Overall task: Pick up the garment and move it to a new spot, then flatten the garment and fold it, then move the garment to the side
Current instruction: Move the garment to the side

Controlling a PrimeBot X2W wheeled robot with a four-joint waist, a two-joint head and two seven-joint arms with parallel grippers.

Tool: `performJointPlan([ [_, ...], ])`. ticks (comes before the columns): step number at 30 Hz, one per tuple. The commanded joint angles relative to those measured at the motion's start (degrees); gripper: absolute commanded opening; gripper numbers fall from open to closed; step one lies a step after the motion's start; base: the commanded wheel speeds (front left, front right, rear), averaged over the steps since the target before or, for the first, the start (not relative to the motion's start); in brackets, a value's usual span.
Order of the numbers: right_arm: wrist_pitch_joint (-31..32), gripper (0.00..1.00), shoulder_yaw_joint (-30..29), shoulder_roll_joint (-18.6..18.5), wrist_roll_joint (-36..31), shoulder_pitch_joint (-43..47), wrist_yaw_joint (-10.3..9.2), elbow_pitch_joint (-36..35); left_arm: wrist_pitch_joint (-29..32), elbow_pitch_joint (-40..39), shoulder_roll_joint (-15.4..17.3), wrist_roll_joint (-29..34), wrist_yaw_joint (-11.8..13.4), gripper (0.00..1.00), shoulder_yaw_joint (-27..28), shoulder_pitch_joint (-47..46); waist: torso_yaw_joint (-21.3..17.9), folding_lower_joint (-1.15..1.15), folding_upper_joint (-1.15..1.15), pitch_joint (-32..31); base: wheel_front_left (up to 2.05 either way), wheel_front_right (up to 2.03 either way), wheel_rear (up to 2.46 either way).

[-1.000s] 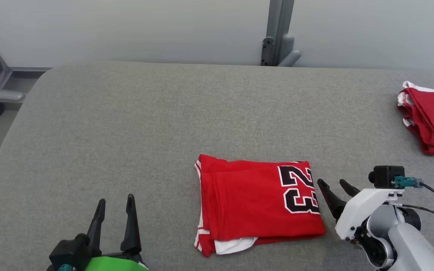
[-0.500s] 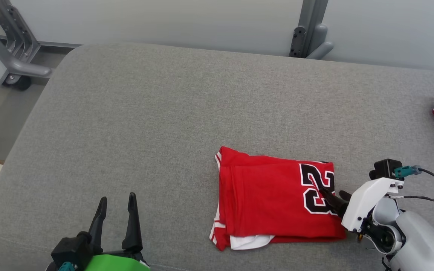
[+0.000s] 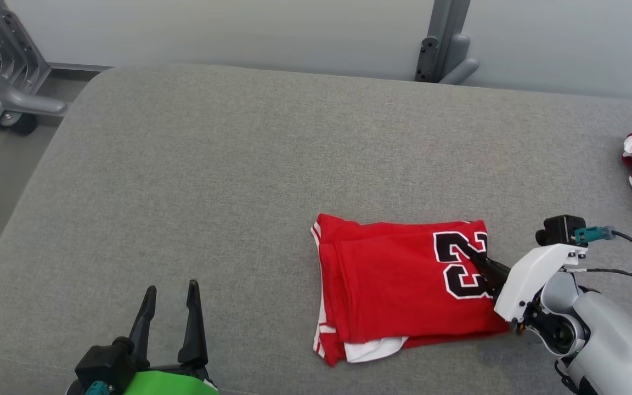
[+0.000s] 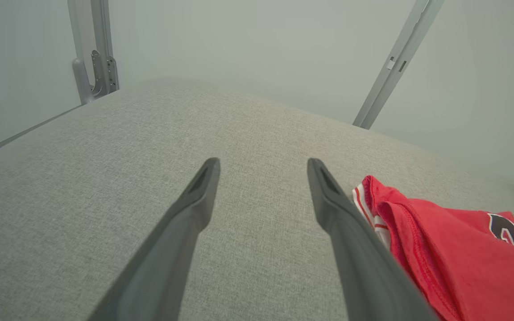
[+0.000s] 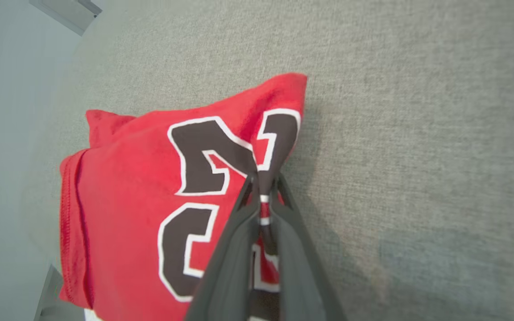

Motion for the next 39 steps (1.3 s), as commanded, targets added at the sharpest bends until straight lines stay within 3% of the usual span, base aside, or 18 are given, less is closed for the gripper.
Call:
performJointPlan([
  [1, -0.9, 0.0, 0.2, -1.0, 0.6, -0.9, -0.01, 0.4, -0.1, -0.2, 0.1, 0.5, -0.3, 1.0, 0.0, -0.7, -1.4, 0.0, 0.39, 0.2, 0.0, 0.0, 0.0],
  [13, -4.2, 0.0, 1.9, -6.2, 1.1, -5.3, -0.01, 1.5, -0.1, -0.6, -0.8, 1.6, -0.9, 1.0, -1.3, -2.3, -14.8, 0.0, 0.39, 1.3, 0.0, 0.0, 0.0],
  [26, -5.7, 0.0, 1.9, -7.6, 1.4, -8.5, -0.01, 1.5, -0.1, 0.2, -0.8, 3.0, -2.1, 1.0, -1.7, -6.6, -29.5, 0.0, 0.39, 4.8, 0.0, 0.0, 0.0],
  [32, -6.6, 0.0, 2.7, -6.9, 1.5, -10.1, -0.01, 1.6, -0.1, 1.0, -0.4, 3.6, -2.6, 1.0, -1.6, -8.4, -32.7, 0.0, 0.39, 6.0, 0.0, 0.0, 0.0],
  [39, -6.9, 0.0, 4.5, -6.1, 1.1, -12.0, -0.01, 1.8, -0.1, 2.3, -0.8, 3.4, -3.0, 1.0, -1.3, -8.9, -32.6, 0.0, 0.39, 4.6, 0.0, 0.0, 0.0],
])
